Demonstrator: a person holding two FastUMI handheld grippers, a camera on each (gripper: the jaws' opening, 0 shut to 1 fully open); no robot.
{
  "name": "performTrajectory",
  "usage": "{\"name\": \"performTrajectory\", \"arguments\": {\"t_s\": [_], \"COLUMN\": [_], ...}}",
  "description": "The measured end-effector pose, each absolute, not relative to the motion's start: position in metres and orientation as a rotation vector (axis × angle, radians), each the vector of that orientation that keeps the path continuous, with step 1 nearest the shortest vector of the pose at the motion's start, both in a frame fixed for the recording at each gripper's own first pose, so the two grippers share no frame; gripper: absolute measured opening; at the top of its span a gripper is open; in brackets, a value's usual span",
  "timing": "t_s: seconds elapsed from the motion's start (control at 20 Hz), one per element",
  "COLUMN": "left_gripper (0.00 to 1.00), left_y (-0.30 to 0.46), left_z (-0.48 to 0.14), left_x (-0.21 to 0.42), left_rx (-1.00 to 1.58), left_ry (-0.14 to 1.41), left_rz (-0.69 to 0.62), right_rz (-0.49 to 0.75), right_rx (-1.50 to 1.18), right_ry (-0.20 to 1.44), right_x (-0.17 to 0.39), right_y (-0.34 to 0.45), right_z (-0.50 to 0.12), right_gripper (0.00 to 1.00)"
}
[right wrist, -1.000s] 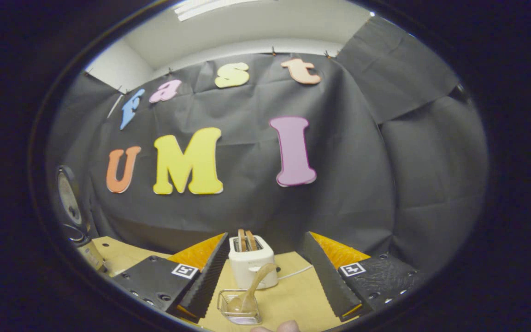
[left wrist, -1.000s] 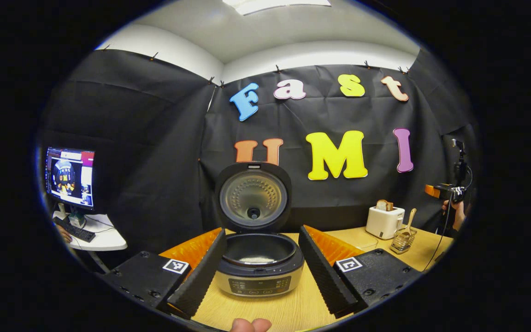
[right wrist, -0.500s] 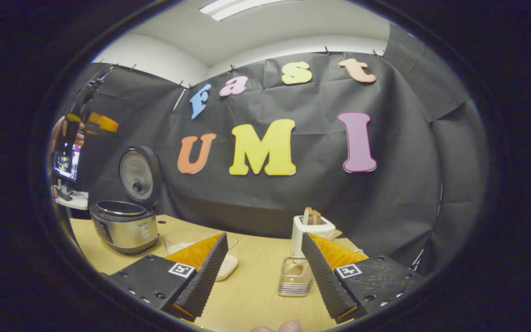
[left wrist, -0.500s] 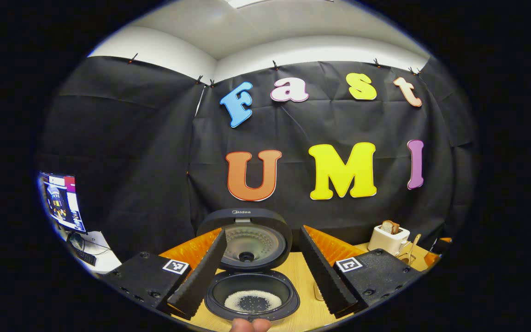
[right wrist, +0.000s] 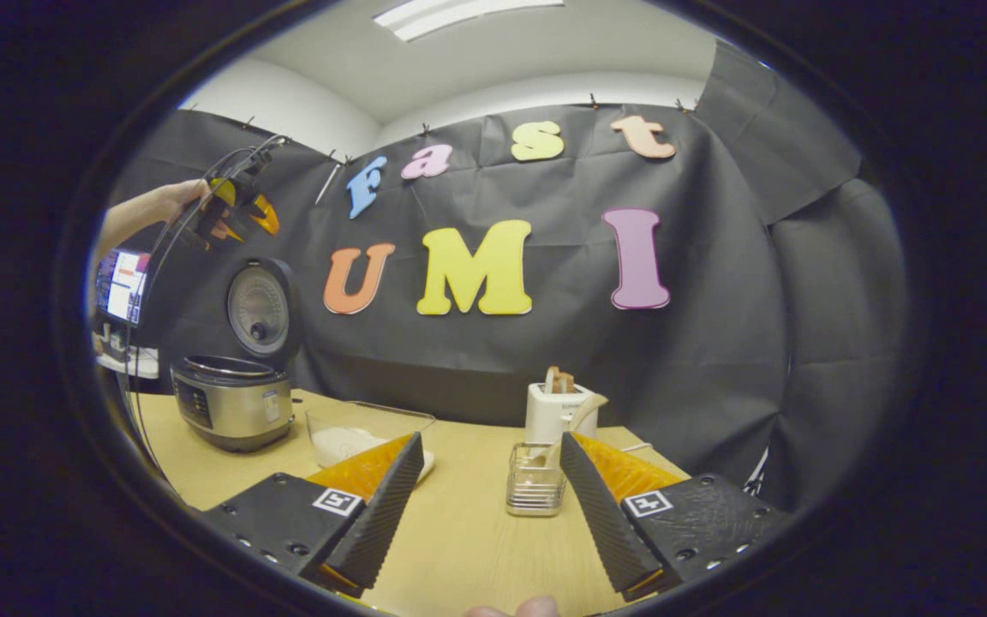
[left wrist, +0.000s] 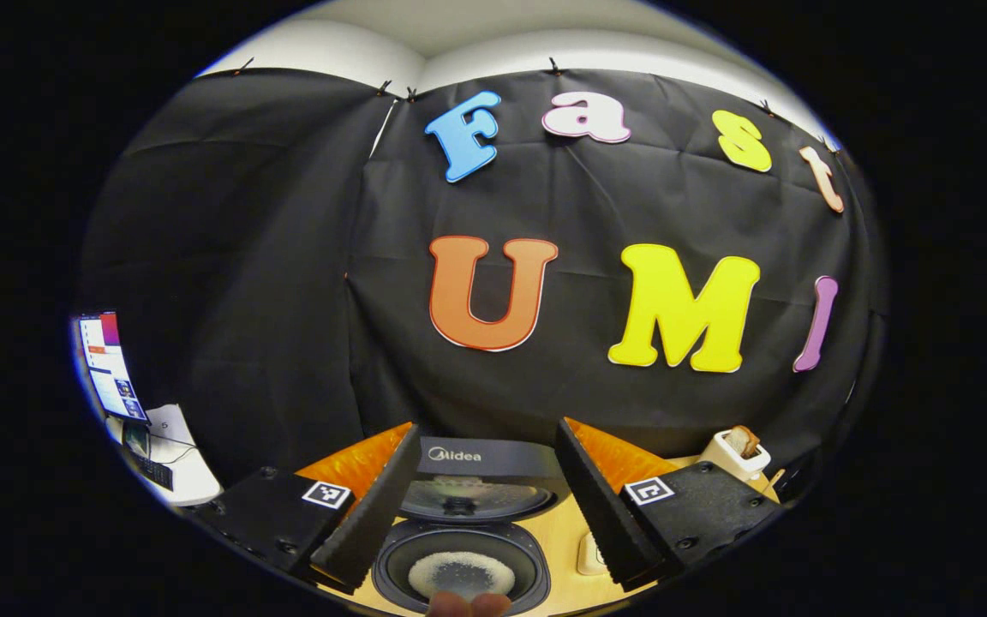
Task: Close the left gripper, press the button to open the rice cooker; take a wooden spoon from the chopstick holder with the right hand, scoop a spoonful of rice and pour it into the rice cooker, then put the wooden spoon back into the chopstick holder.
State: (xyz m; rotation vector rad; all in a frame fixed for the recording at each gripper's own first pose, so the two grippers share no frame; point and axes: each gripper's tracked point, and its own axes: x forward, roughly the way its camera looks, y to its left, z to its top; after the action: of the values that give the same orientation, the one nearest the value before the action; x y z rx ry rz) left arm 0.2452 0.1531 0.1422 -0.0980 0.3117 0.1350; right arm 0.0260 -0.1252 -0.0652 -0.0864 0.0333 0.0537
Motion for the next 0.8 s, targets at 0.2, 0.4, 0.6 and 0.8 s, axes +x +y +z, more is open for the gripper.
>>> {"name": "performTrajectory", "arguments": {"t_s": [0.2, 0.4, 0.6, 0.8], "left_gripper": [1.0, 1.0, 1.0, 1.0], "left_y": [0.165, 0.175, 0.173, 0.168], "left_z": [0.125, 0.106, 0.103, 0.098], "left_x": [0.273, 0.284, 0.286, 0.268], "left_rx": [-0.131, -0.118, -0.115, -0.064], "left_ry": [0.379, 0.433, 0.435, 0.441], "left_rz": [0.159, 0.178, 0.174, 0.145], "right_rz": [0.047, 0.03, 0.027, 0.047], "right_rx": [-0.035, -0.005, 0.009, 0.0], "right_ry": [0.084, 0.099, 0.109, 0.123], "right_x": [0.021, 0.017, 0.016, 0.014], "right_y": [-0.124, -0.123, -0.118, -0.104], "right_z": [-0.088, -0.095, -0.099, -0.102], "right_gripper": [0.96, 0.95, 0.95, 0.96]}}
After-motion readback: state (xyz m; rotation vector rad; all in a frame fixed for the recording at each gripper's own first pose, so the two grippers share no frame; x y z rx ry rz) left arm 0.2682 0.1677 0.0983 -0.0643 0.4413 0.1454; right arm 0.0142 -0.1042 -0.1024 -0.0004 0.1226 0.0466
